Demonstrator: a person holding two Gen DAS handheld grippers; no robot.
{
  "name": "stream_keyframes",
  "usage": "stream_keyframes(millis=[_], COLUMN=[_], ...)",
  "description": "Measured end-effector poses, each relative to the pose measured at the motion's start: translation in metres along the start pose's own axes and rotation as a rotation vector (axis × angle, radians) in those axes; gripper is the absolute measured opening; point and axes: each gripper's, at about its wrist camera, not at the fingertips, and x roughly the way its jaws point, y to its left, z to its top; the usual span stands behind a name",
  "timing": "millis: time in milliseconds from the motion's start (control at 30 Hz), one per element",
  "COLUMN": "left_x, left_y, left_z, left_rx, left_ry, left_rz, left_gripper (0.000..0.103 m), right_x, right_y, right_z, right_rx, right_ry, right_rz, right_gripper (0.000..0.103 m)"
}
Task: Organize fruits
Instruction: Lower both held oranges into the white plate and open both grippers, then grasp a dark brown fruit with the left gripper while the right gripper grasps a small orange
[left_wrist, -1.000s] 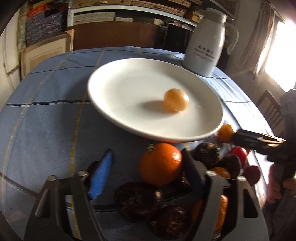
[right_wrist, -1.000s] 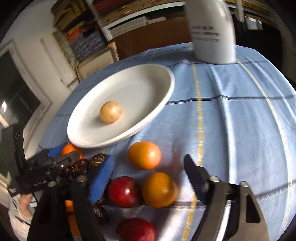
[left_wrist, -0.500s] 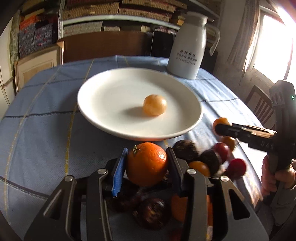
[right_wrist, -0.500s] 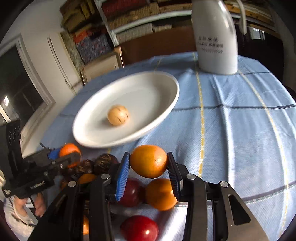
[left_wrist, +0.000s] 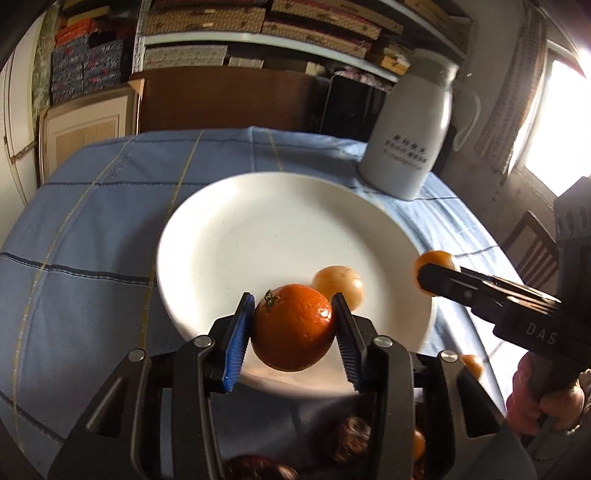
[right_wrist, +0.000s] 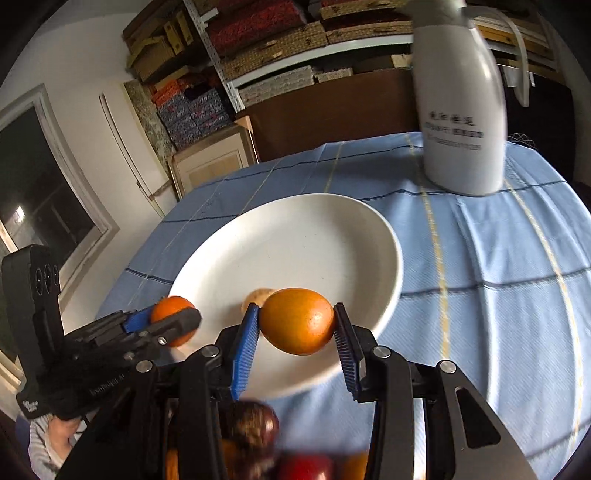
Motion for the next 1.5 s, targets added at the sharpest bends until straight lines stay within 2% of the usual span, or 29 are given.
stream_keyframes(millis=[67,133,167,367,433,467,533,700,1000,1333,1500], left_x=[0.006,0.006,0.006,-0.005,-0.010,-0.013,-0.020,-0.035,-0.062,-0.080,-0.073], left_y=[0.002,0.005,0.005,0.002,0.001,-0.001,-0.002,0.000,0.022,0.041,0.043], left_z=[-0.001,-0.001,-0.001,-0.010,-0.016,-0.018,-0.023,-0.034,-0.058,-0.090,-0.101], left_rx=[0.005,0.005,0.002,0.016,0.030,0.035,0.042,0.035,-0.042,-0.107,-0.125], left_ry=[0.012,0.008,0.005,-0.011,-0.023,-0.026,-0.044,-0.064,-0.080,-0.037,0.028], left_rz=[0.002,0.008,0.008,0.023,0.026,0.037,0.052,0.055,0.115,0.154,0.135], left_gripper=[0.057,0.066,0.069,0.070,0.076,0.084,0.087,0.089,0.096,0.098,0.098], right_x=[0.006,0.004,0.002,-0.017,-0.024,-0.029,-0.037,-0.049,-0.063,-0.066,-0.061], right_y=[-0.003,-0.010,-0.011,-0.016,-0.018,-0.019,-0.022,-0.041,-0.051,-0.053,-0.050], right_z=[-0.001,-0.001,-0.001,-0.010,-0.012,-0.013,-0.018,-0.038,-0.063,-0.093,-0.099], right_rx=[0.006,0.019,0.029,0.050,0.051,0.047,0.046,0.084,0.097,0.095,0.079], right_ry=[0.016,0.014,0.009,-0.010,-0.023,-0.032,-0.044,-0.028,-0.014,0.041,0.069], right_rz=[0.009,0.010,0.010,0.017,0.018,0.016,0.006,-0.005,-0.031,-0.071,-0.083], right_gripper=[0.046,0.049,0.049,0.052,0.056,0.057,0.059,0.061,0.065,0.065,0.065])
